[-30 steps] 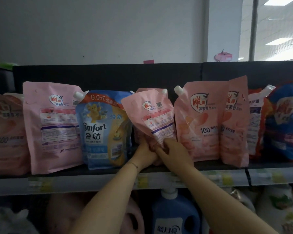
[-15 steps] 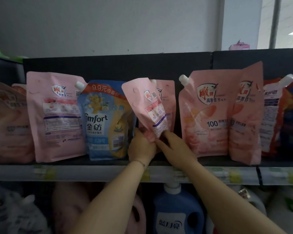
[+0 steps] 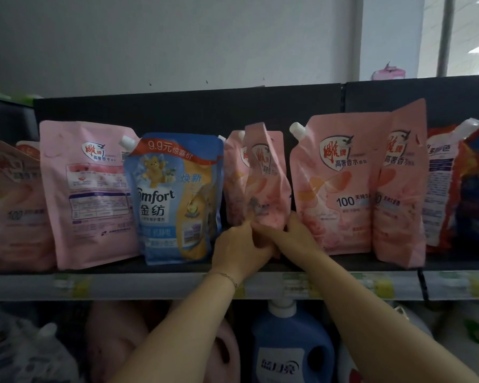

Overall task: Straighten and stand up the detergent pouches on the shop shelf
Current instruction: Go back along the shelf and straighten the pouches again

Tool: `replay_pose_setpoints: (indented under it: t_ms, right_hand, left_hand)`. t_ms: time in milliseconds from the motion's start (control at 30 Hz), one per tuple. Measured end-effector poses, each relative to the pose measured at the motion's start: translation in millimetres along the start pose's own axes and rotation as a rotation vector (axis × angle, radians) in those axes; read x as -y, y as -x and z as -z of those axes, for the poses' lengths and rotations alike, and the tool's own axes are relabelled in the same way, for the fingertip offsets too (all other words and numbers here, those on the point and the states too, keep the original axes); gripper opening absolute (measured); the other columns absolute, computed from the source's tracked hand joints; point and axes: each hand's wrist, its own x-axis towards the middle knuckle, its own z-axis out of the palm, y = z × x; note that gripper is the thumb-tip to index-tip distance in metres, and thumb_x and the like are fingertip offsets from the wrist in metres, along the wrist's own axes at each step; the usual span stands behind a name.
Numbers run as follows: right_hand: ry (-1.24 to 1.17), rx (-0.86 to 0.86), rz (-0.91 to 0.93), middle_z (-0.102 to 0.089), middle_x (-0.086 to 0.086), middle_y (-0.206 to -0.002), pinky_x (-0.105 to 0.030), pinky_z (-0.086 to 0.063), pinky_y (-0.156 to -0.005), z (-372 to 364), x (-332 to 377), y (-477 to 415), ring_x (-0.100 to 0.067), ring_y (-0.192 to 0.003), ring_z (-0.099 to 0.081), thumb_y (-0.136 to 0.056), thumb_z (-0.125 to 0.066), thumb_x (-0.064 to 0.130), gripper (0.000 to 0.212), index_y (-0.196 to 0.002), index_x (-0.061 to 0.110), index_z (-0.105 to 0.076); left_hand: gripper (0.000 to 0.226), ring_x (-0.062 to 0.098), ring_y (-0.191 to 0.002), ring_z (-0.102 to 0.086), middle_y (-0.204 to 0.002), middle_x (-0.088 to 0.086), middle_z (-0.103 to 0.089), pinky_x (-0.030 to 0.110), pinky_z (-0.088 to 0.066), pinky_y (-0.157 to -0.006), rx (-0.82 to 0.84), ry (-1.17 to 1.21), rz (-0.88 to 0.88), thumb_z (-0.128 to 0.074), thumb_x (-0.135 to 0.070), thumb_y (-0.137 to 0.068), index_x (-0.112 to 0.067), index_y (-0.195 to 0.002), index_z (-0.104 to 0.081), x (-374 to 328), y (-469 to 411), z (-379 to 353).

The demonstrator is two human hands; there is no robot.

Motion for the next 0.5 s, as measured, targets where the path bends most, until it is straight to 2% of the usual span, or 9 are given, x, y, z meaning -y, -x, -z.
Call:
replay_pose_setpoints:
  t_ms: [33,67,133,233,267,333,367,433,500]
  right_hand:
    - [-0.044,-0.003,0.014,-0.059,0.016,-0.094,-0.013,-0.050,-0.061,1,0,0,0.004,-0.080,-0.058,-0.080,-0.077,0.035,0.030,-0.097,0.030,-0.054]
    - [-0.076,-0.001,0.037,-0.060,0.017,-0.088,-0.014,-0.051,-0.060,1,1,-1,0.005,-0.076,-0.059,-0.080,-0.078,0.028,0.028,-0.088,0.034,-0.053]
    - [-0.088,0.005,0.051,-0.063,0.016,-0.085,-0.015,-0.052,-0.062,1,2,-1,0.005,-0.075,-0.062,-0.079,-0.080,0.023,0.029,-0.083,0.035,-0.054]
    - [-0.005,-0.050,0.045,-0.066,0.013,-0.085,-0.015,-0.052,-0.061,-3,-2,-5,0.001,-0.078,-0.066,-0.074,-0.082,0.029,0.029,-0.091,0.028,-0.059]
    - [0.080,-0.062,0.033,-0.067,0.008,-0.090,-0.020,-0.054,-0.065,-4,-4,-7,-0.007,-0.085,-0.067,-0.071,-0.082,0.038,0.041,-0.100,0.019,-0.059]
    - [0.236,-0.091,-0.038,-0.062,0.001,-0.104,-0.032,-0.053,-0.074,-8,-6,-9,-0.020,-0.097,-0.063,-0.067,-0.078,0.057,0.076,-0.117,0.009,-0.046]
    - [0.302,-0.124,-0.071,-0.059,-0.001,-0.107,-0.035,-0.050,-0.076,-10,-6,-9,-0.022,-0.100,-0.060,-0.066,-0.075,0.064,0.084,-0.121,0.009,-0.041]
    - [0.394,-0.169,-0.105,-0.057,-0.002,-0.107,-0.036,-0.048,-0.076,-13,-5,-6,-0.023,-0.099,-0.059,-0.070,-0.068,0.072,0.086,-0.122,0.010,-0.037]
    - [0.451,-0.177,-0.098,-0.058,-0.005,-0.104,-0.037,-0.048,-0.075,-15,-4,-5,-0.025,-0.096,-0.059,-0.080,-0.061,0.068,0.077,-0.121,0.009,-0.036]
  left_hand:
    - [0.064,0.013,-0.086,-0.065,-0.091,-0.006,-0.069,0.029,-0.053,-0.072,0.016,0.030,-0.003,-0.065,-0.048,-0.077,-0.023,-0.135,-0.051,3,0,0]
    - [0.056,0.012,-0.087,-0.065,-0.091,-0.007,-0.070,0.028,-0.054,-0.073,0.022,0.067,-0.004,-0.066,-0.048,-0.077,-0.024,-0.127,-0.057,5,-1,0]
    - [0.053,0.012,-0.088,-0.065,-0.091,-0.008,-0.070,0.030,-0.055,-0.074,0.044,0.127,0.002,-0.065,-0.049,-0.074,-0.026,-0.121,-0.060,6,0,1]
    - [0.072,0.009,-0.085,-0.065,-0.092,-0.011,-0.069,0.028,-0.055,-0.075,0.013,0.201,0.010,-0.060,-0.043,-0.073,-0.037,-0.141,-0.037,4,1,1]
    - [0.072,0.009,-0.085,-0.065,-0.091,-0.010,-0.069,0.028,-0.055,-0.076,-0.035,0.270,0.058,-0.062,-0.035,-0.076,-0.035,-0.142,-0.034,4,0,2]
    - [0.056,0.013,-0.083,-0.065,-0.084,-0.006,-0.069,0.033,-0.055,-0.079,-0.143,0.401,0.203,-0.063,-0.019,-0.081,-0.023,-0.134,-0.041,6,-4,4]
    - [0.047,0.015,-0.082,-0.065,-0.080,-0.002,-0.068,0.035,-0.055,-0.078,-0.186,0.426,0.254,-0.061,-0.014,-0.083,-0.018,-0.127,-0.045,8,-6,5]
    - [0.033,0.019,-0.078,-0.064,-0.076,0.002,-0.065,0.034,-0.054,-0.073,-0.219,0.408,0.290,-0.057,-0.008,-0.084,-0.014,-0.116,-0.050,11,-8,5]
    - [0.025,0.015,-0.073,-0.061,-0.073,0.001,-0.062,0.029,-0.049,-0.066,-0.211,0.376,0.297,-0.056,-0.006,-0.084,-0.014,-0.107,-0.051,10,-8,3]
